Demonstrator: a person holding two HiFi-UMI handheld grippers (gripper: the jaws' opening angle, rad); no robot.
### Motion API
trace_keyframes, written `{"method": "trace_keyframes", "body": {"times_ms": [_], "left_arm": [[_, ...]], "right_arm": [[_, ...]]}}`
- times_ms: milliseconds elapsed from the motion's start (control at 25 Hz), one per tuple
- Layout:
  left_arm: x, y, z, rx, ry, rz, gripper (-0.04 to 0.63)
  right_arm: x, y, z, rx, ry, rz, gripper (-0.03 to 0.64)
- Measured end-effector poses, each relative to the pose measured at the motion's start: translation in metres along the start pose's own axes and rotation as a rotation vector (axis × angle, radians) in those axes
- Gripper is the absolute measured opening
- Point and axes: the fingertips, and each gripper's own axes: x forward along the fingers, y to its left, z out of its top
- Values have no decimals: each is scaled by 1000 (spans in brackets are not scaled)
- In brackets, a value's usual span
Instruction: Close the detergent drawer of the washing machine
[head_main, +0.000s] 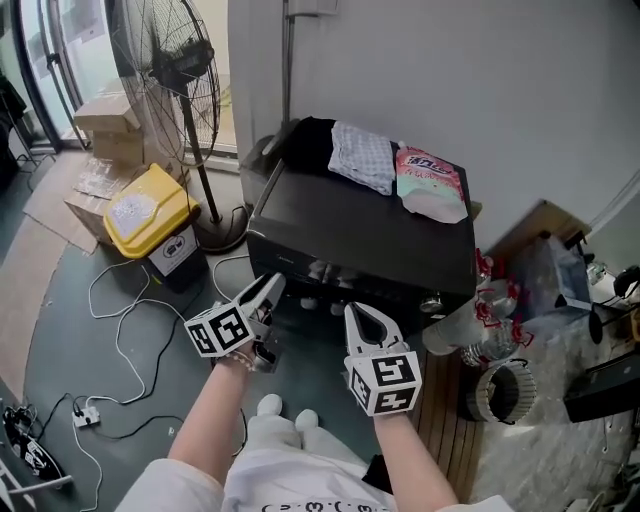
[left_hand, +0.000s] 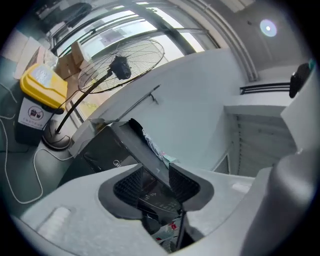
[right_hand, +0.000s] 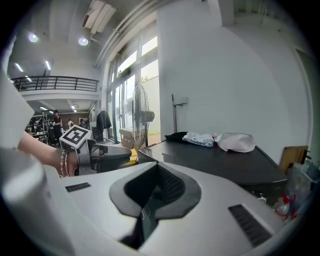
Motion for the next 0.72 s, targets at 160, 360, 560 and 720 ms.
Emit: {"method": "trace_keyframes", "body": {"times_ms": [160, 360, 560, 720], "left_arm": [[-12, -18, -3, 139, 36, 9, 152], [-28, -37, 6, 312, 61, 15, 152], [-46, -57, 26, 458, 46, 17, 152], [-56, -72, 43, 588, 48, 12, 152]], "right_arm": [[-12, 2, 7, -6, -19, 3, 0], [-19, 13, 17, -25, -37, 14, 0], [-23, 20, 35, -38, -57, -6, 0], [-27, 31, 55, -79, -88, -42, 0]]}}
